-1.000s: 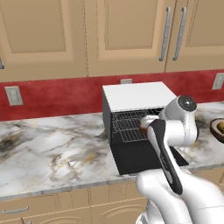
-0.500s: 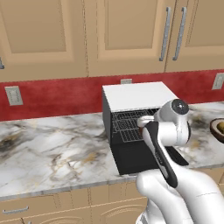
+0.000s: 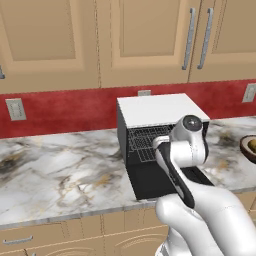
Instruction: Pick up the heated bread from the toaster oven and place it in the bowl. Then move the bread bowl to the dining counter.
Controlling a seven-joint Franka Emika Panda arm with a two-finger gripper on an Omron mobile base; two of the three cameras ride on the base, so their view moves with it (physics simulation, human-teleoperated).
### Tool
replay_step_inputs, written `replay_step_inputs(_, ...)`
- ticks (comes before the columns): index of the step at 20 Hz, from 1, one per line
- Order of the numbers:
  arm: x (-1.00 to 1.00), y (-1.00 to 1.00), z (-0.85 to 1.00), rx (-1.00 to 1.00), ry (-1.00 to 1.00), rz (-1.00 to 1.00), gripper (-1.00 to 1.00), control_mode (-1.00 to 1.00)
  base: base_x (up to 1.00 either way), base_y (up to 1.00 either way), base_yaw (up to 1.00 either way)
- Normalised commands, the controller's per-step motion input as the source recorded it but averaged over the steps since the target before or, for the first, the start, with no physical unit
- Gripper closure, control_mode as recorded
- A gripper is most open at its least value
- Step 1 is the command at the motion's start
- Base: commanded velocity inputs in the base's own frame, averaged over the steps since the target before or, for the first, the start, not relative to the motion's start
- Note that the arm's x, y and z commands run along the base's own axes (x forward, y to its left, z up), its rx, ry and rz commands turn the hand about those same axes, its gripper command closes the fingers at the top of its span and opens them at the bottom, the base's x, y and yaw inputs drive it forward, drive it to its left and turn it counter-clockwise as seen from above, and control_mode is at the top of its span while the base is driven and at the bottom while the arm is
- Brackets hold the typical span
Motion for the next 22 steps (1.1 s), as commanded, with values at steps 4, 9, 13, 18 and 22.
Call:
replay_step_inputs(4, 0.11, 0.0, -0.32, -0.08, 0.02, 0.0, -1.0, -1.0, 0.0, 0.0, 0.0)
replay_step_inputs(9, 0.07, 0.0, -0.28, -0.05, 0.01, 0.0, -1.0, -1.0, 0.0, 0.0, 0.0)
replay_step_inputs(13, 0.0, 0.0, -0.38, -0.02, 0.02, 0.0, 1.0, -1.0, 0.0, 0.0, 0.0)
replay_step_inputs(18, 0.0, 0.0, -0.03, 0.0, 0.0, 0.0, 1.0, -1.0, 0.0, 0.0, 0.0)
replay_step_inputs(22, 0.0, 0.0, 0.0, 0.0, 0.0, 0.0, 1.0, -1.0, 0.0, 0.0, 0.0)
